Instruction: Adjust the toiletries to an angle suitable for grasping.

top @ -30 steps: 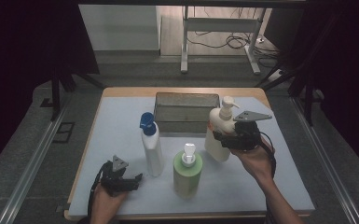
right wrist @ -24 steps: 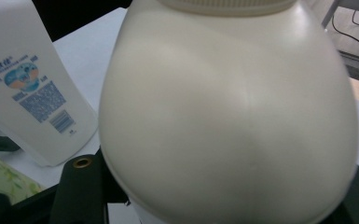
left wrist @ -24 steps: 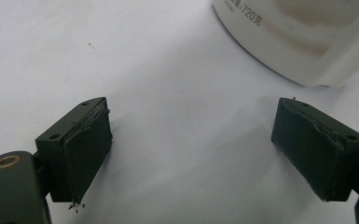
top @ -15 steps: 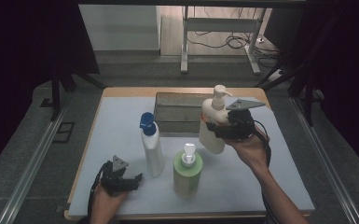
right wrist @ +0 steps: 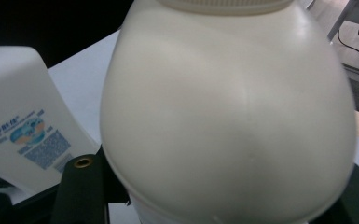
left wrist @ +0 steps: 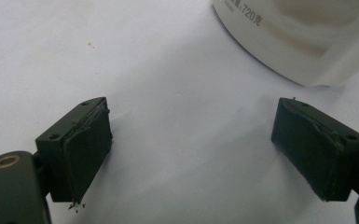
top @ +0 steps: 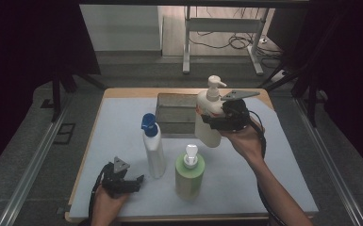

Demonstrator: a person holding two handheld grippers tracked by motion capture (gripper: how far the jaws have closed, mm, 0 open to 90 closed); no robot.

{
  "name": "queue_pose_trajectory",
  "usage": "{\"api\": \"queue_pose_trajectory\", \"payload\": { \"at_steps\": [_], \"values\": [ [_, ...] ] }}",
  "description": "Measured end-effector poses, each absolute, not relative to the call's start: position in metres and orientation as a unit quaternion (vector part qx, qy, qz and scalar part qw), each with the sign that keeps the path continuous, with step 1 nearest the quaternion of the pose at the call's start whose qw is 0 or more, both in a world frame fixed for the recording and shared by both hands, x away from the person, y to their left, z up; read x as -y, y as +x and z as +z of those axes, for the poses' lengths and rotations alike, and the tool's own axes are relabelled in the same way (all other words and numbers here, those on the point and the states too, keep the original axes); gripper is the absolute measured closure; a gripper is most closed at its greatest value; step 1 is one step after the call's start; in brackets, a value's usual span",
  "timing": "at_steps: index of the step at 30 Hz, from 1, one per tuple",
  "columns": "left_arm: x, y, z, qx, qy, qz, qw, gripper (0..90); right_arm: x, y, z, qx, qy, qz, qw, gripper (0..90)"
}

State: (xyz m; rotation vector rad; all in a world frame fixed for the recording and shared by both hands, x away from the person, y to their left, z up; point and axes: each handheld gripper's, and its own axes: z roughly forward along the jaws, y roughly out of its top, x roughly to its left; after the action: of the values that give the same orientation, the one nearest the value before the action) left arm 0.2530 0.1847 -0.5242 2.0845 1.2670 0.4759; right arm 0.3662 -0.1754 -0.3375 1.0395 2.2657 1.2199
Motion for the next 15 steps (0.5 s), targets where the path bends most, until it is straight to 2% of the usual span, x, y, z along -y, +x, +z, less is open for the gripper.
{"api": "queue_pose_trajectory", "payload": {
  "at_steps": [15],
  "values": [
    [-0.185, 0.253, -0.524, -0.483, 0.794, 0.181, 0.322, 12.4, 0.156, 0.393, -0.335, -0.793, 0.375, 0.443, 0.186, 38.1]
  ]
}}
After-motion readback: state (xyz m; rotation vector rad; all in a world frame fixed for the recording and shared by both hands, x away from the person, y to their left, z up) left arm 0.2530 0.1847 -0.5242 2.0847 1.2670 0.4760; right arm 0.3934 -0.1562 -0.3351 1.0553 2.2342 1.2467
